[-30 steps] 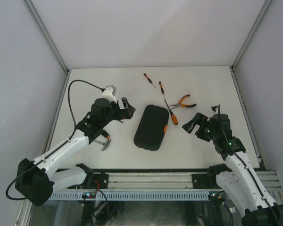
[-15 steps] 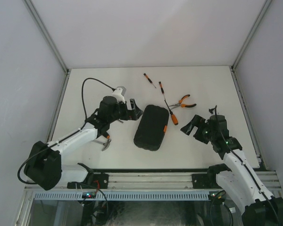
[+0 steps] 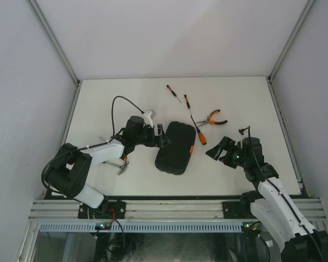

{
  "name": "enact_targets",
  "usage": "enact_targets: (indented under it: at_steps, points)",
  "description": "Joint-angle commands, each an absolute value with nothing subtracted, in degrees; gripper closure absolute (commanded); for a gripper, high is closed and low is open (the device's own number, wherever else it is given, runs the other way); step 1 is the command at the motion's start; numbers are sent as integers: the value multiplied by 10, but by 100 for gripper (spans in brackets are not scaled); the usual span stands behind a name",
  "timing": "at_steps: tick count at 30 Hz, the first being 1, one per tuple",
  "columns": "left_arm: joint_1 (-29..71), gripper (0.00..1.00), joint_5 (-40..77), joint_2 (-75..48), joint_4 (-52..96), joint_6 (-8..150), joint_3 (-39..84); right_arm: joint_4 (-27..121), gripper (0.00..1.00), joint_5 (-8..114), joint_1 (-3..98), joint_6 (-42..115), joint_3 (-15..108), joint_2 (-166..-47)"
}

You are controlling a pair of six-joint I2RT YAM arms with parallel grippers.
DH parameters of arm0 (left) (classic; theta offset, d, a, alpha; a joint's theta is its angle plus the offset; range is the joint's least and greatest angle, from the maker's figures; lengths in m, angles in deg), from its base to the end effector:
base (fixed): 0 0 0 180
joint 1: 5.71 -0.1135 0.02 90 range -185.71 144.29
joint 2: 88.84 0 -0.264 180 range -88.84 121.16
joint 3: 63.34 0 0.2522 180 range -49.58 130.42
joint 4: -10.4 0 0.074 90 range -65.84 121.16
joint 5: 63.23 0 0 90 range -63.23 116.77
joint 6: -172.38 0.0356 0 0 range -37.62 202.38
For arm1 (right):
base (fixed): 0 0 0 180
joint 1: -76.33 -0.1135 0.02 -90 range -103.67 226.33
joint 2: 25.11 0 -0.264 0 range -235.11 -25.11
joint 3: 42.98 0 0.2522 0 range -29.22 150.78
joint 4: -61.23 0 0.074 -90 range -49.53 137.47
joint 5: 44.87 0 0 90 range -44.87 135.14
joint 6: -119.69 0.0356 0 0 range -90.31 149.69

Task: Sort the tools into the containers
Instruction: Move the storage box to the center of the board.

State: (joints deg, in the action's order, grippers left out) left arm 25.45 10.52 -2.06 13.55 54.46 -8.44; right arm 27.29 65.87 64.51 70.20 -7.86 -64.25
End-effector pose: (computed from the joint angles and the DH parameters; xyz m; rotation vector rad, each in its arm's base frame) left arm 0.2583 -0.1678 0.1818 0.2348 2.2849 -0.8721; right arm 0.1456 0.0434 0.1965 0.3753 2.3069 0.8835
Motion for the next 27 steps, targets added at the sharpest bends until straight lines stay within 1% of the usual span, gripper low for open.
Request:
enact_targets:
  at_steps: [1,10,20,27]
  points:
    - [258,14,74,-3,88,535,-90,316,13,677,637,715,-80,-649]
    - [259,20,63,28,73,526,-89,323,14,674,626,719,-80,-655]
    - [258,37,59,38,31,494,-120,330,14,675,622,724,-82,-659]
    - [251,44,46,38,-9,473,-153,337,15,674,620,726,-87,-662]
